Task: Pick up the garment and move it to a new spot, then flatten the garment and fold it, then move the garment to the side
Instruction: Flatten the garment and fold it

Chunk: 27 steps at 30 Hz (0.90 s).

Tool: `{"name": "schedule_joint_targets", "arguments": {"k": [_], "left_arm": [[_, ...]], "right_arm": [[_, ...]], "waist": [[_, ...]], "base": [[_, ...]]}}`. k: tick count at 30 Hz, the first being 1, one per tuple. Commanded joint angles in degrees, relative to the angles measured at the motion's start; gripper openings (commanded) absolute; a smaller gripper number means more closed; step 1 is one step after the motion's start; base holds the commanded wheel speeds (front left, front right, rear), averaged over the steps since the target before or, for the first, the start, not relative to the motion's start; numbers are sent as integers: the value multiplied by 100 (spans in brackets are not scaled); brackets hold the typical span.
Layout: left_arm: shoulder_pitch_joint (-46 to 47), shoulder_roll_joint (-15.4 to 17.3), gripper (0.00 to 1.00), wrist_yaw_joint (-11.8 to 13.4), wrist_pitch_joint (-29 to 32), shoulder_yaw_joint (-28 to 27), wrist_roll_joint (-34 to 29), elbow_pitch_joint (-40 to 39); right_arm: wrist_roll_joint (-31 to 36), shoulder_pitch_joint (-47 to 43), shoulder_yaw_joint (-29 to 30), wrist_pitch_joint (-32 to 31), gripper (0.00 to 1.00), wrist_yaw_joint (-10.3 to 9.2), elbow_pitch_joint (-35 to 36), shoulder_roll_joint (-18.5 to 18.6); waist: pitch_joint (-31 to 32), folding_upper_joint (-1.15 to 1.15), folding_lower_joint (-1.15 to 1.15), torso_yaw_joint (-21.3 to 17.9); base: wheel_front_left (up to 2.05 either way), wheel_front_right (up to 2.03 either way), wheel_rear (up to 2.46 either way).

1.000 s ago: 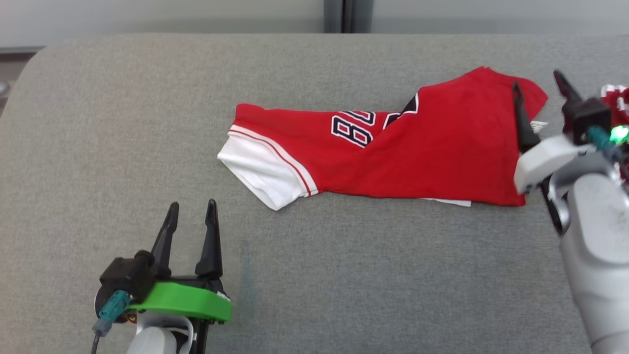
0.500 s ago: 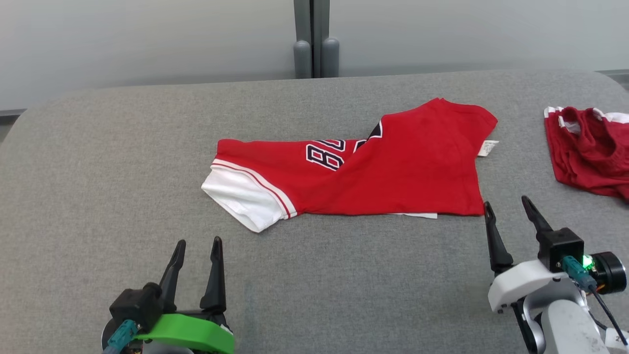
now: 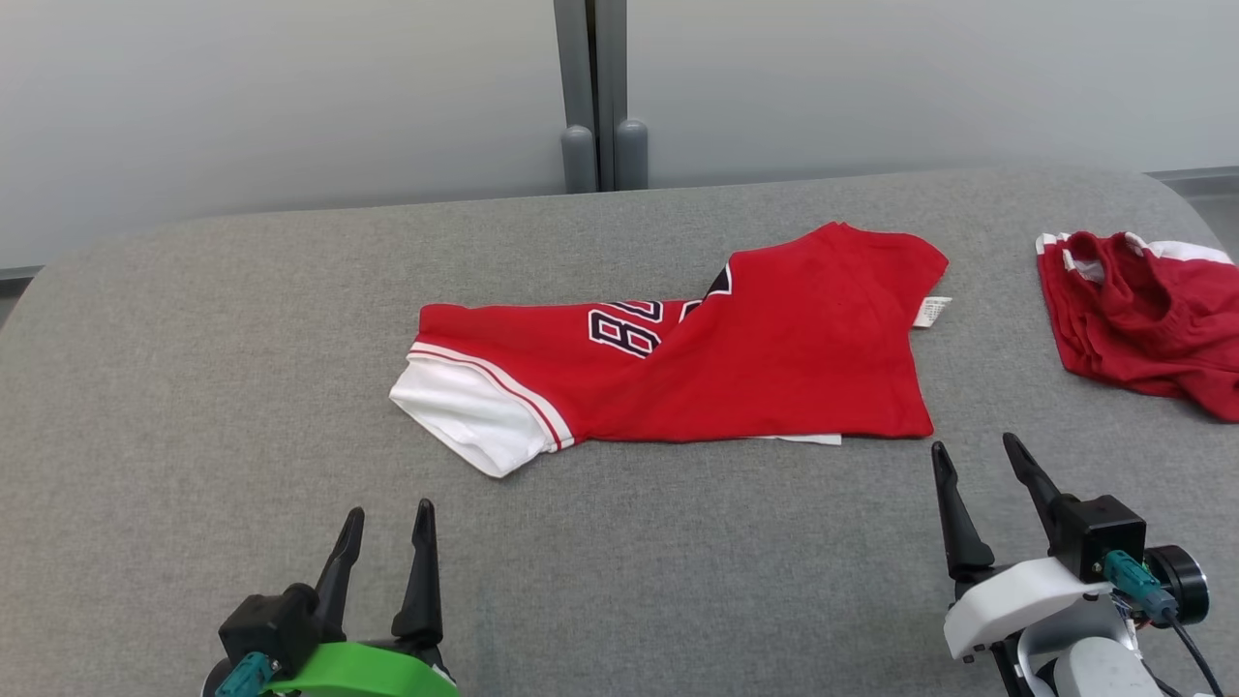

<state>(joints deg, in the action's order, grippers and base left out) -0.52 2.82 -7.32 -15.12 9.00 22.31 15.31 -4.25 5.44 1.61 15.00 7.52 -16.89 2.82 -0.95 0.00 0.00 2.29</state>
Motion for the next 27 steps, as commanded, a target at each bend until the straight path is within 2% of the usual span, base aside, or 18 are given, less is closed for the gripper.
{"name": "schedule_joint_targets", "arguments": {"k": [1, 12, 15, 21, 27], "left_arm": [[-11, 14, 100, -30, -2, -16, 44, 29], [161, 15, 100, -30, -2, -25, -69, 79], [361, 133, 100, -30, -3, 68, -163, 189], [1228, 520, 100, -30, 154, 367, -224, 1063], [2240, 722, 100, -29, 504, 636, -45, 2092]], "right_arm": [[-45, -59, -18, 25, 100, -7, 26, 19], [-48, 68, -28, 25, 100, -7, 110, 18], [-29, 120, -17, 25, 100, -7, 158, 18], [42, 302, -80, 25, 100, -7, 262, 18], [123, 580, -166, 25, 100, -7, 351, 17]], "waist": [[7, 0, 0, 19], [-122, 0, 0, 3], [-235, 0, 0, -9], [-582, 0, 0, -77], [-1045, 0, 0, -243]], "base": [[0, 0, 0], [0, 0, 0], [0, 0, 0], [0, 0, 0], [0, 0, 0]]}}
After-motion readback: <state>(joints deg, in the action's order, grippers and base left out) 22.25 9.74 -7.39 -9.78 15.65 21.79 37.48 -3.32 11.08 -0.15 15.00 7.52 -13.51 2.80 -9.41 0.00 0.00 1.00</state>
